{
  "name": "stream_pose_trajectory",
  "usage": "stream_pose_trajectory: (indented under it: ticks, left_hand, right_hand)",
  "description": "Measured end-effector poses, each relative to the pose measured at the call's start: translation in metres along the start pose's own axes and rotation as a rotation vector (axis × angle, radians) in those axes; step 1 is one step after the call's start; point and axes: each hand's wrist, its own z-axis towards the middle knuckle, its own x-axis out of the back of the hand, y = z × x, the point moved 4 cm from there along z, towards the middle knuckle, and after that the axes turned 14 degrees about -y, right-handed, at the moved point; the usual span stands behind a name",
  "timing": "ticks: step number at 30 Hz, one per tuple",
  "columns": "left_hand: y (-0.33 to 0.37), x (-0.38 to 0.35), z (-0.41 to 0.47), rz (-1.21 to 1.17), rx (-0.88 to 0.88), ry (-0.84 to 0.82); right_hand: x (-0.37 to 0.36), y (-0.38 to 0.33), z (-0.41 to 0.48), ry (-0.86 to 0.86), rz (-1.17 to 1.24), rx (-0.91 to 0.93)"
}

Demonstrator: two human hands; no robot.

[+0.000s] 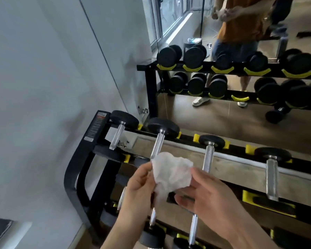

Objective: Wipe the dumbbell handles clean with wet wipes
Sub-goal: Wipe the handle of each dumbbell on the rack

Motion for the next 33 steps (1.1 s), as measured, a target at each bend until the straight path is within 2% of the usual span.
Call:
stream_pose_trajectory:
  ticks: [2, 4, 5, 6, 7, 8, 10, 11, 13, 16, 19, 20, 22, 24, 26, 29, 33]
  left_hand:
    - [-0.003, 0.044, 0.03, 0.21, 0.02, -0.01]
    - [0.0, 0.092, 0.053, 0.645, 0.018, 0.145]
    - [0.007, 0.112, 0.059, 0.824, -0.041, 0.235]
    - [0.017, 0.126, 0.061, 0.894, -0.154, 0.293]
    - [0.023, 0.136, 0.064, 0.882, -0.25, 0.279]
    - [0.029, 0.138, 0.066, 0.781, -0.296, 0.187]
    - [0.033, 0.128, 0.072, 0.378, -0.213, -0.138]
    - [0.03, 0.123, 0.075, 0.221, -0.147, -0.242]
    - [0.024, 0.119, 0.083, 0.12, -0.081, -0.241]
    - [0.021, 0.125, 0.094, 0.051, -0.02, -0.109]
    - [0.016, 0.13, 0.095, -0.042, 0.035, -0.111]
    - [0.016, 0.132, 0.095, -0.066, 0.038, -0.11]
    - [0.014, 0.138, 0.098, -0.08, 0.034, -0.077]
    - [0.013, 0.147, 0.101, -0.074, 0.035, -0.019]
    - [0.012, 0.159, 0.104, -0.046, 0.046, 0.014]
    - [0.006, 0.185, 0.113, 0.199, 0.018, -0.032]
    - [-0.019, 0.255, 0.135, 0.921, -0.013, 0.146]
  right_hand:
    - [-0.021, 0.005, 0.039, -0.049, 0.072, 0.008]
    - [-0.036, 0.007, 0.071, -0.026, 0.105, 0.04]
    - [-0.042, 0.007, 0.085, 0.007, 0.095, 0.058]
    - [-0.049, 0.006, 0.097, 0.037, 0.075, 0.067]
    - [-0.055, 0.006, 0.11, 0.061, 0.054, 0.067]
    - [-0.061, 0.006, 0.12, 0.086, 0.027, 0.062]
    - [-0.067, 0.005, 0.139, 0.122, -0.057, 0.043]
    - [-0.069, 0.005, 0.147, 0.134, -0.108, 0.037]
    - [-0.07, 0.004, 0.16, 0.177, -0.304, 0.029]
    - [-0.067, -0.004, 0.169, 0.346, -0.722, 0.108]
    - [-0.063, -0.004, 0.177, 0.399, -0.869, 0.229]
    - [-0.063, -0.002, 0.18, 0.367, -0.992, 0.266]
    - [-0.069, 0.008, 0.187, 0.158, -1.152, 0.23]
    - [-0.078, 0.022, 0.193, -0.094, -1.161, 0.113]
    - [-0.08, 0.03, 0.201, -0.17, -1.153, 0.06]
    - [-0.067, 0.039, 0.227, 0.03, -1.182, 0.106]
    - [-0.049, 0.048, 0.27, 0.29, -1.129, 0.2]
